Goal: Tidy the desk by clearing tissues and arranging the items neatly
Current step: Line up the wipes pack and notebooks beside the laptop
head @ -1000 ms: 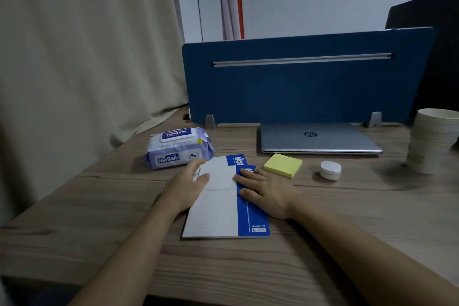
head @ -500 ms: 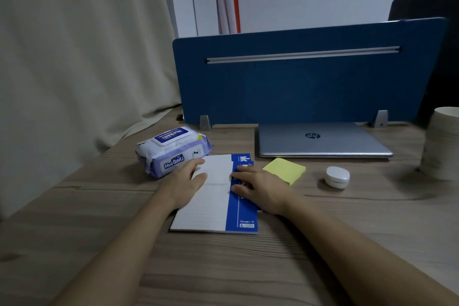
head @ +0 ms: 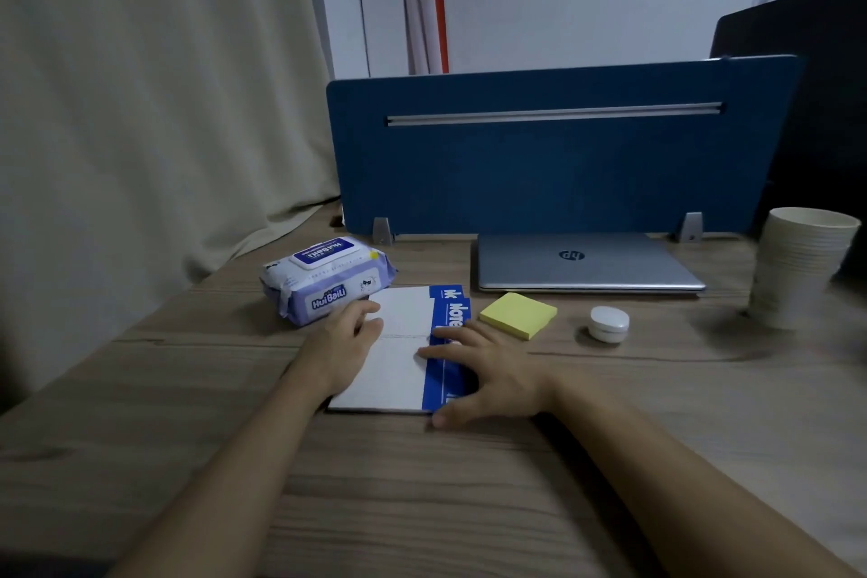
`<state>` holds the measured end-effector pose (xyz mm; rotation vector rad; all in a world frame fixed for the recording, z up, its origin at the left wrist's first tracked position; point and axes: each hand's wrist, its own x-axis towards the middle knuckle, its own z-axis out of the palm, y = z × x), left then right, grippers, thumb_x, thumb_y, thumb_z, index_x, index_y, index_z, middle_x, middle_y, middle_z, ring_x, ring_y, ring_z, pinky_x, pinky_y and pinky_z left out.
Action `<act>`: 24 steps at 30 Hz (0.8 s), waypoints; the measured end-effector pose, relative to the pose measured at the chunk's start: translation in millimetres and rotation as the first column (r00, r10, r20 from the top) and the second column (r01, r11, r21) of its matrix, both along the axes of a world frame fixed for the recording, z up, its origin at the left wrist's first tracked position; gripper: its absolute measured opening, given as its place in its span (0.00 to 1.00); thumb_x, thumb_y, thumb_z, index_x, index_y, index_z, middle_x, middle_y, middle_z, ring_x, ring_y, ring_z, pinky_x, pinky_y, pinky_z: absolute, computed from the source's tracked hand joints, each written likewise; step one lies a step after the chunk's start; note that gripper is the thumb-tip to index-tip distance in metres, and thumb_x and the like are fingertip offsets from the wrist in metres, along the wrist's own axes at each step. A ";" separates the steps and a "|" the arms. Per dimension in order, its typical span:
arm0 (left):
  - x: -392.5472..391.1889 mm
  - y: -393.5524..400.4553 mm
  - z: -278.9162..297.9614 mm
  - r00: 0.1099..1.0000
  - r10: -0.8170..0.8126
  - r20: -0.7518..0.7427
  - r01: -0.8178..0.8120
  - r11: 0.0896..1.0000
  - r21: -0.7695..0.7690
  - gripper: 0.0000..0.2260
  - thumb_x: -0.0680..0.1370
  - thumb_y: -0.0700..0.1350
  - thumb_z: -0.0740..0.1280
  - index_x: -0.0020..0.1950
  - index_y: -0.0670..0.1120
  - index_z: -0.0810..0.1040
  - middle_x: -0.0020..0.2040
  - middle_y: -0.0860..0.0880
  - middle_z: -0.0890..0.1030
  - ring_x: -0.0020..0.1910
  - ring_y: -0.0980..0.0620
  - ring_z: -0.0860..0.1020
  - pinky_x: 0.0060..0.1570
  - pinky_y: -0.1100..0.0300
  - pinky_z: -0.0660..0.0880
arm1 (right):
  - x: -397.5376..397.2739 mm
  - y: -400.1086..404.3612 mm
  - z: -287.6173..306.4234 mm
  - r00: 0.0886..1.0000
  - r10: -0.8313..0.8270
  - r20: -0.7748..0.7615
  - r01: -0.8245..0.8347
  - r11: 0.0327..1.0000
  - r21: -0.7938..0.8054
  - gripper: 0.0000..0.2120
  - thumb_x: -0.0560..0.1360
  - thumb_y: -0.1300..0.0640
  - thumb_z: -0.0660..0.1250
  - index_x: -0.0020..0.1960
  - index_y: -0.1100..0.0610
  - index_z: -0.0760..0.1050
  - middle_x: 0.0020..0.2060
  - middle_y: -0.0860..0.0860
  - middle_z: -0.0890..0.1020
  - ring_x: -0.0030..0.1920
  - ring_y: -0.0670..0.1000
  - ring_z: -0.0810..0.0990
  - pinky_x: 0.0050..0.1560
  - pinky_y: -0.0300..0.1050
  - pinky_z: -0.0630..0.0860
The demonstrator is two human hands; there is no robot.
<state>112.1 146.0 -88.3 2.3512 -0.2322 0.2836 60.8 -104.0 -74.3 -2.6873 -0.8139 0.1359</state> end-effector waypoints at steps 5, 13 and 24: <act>-22.1 -0.2 3.2 1.000 -0.002 0.019 0.002 1.000 0.024 0.15 0.79 0.56 0.62 0.64 0.55 0.75 0.65 0.50 0.76 0.59 0.53 0.76 0.61 0.49 0.73 | -8.6 -5.8 -5.7 0.993 -0.105 0.060 0.094 0.982 0.161 0.32 0.70 0.33 0.66 0.71 0.43 0.67 0.74 0.45 0.64 0.74 0.49 0.60 0.69 0.50 0.65; -57.4 -1.4 8.9 0.994 -0.106 -0.029 0.108 0.991 0.076 0.27 0.70 0.64 0.70 0.67 0.60 0.71 0.69 0.55 0.69 0.62 0.56 0.72 0.61 0.52 0.72 | -10.0 -5.0 -9.5 0.950 -0.227 0.216 0.194 0.967 0.163 0.28 0.72 0.34 0.65 0.67 0.46 0.72 0.66 0.46 0.74 0.65 0.47 0.71 0.57 0.44 0.71; -51.7 -0.5 3.1 0.993 -0.101 0.068 0.089 0.983 0.158 0.19 0.70 0.61 0.73 0.60 0.60 0.80 0.69 0.55 0.74 0.62 0.57 0.74 0.63 0.53 0.73 | -4.2 -6.5 -8.1 0.942 -0.222 0.252 0.173 0.964 0.203 0.16 0.78 0.56 0.66 0.65 0.54 0.76 0.63 0.51 0.77 0.64 0.51 0.72 0.62 0.45 0.71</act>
